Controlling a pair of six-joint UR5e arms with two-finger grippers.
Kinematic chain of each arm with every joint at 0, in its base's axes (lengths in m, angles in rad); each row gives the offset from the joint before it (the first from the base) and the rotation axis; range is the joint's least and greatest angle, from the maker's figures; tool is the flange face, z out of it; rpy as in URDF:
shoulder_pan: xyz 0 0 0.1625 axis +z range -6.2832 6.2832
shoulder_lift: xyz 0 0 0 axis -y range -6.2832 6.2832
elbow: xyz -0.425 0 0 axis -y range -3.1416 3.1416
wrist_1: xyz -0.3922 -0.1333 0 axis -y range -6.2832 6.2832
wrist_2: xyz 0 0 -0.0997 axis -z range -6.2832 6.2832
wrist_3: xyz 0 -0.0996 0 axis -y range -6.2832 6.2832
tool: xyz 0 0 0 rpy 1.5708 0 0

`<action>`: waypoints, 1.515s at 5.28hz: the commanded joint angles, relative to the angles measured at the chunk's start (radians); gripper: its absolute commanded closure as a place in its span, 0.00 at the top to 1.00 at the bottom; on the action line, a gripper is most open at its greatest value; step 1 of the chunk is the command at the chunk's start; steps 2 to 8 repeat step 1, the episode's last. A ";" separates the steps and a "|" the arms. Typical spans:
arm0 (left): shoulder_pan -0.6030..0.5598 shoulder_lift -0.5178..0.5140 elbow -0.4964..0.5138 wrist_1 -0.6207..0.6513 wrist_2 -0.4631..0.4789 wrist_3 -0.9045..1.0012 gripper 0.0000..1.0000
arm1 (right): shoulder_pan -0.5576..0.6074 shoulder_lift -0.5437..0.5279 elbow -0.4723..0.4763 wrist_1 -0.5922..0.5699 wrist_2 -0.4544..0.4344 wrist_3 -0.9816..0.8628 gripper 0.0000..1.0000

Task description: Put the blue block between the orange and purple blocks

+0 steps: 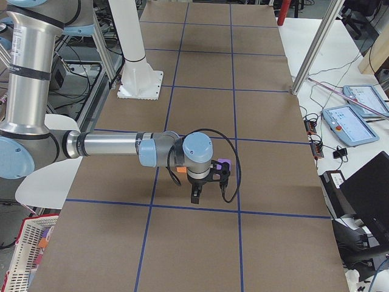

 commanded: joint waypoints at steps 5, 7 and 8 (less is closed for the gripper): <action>0.000 -0.003 0.003 0.000 0.001 -0.002 1.00 | 0.000 0.000 0.000 0.000 0.001 0.000 1.00; 0.000 -0.003 0.003 0.000 0.001 -0.002 1.00 | 0.000 0.000 0.000 0.000 0.001 0.000 1.00; 0.000 -0.003 0.003 0.000 0.001 -0.002 1.00 | 0.000 0.000 0.000 0.000 0.001 0.000 1.00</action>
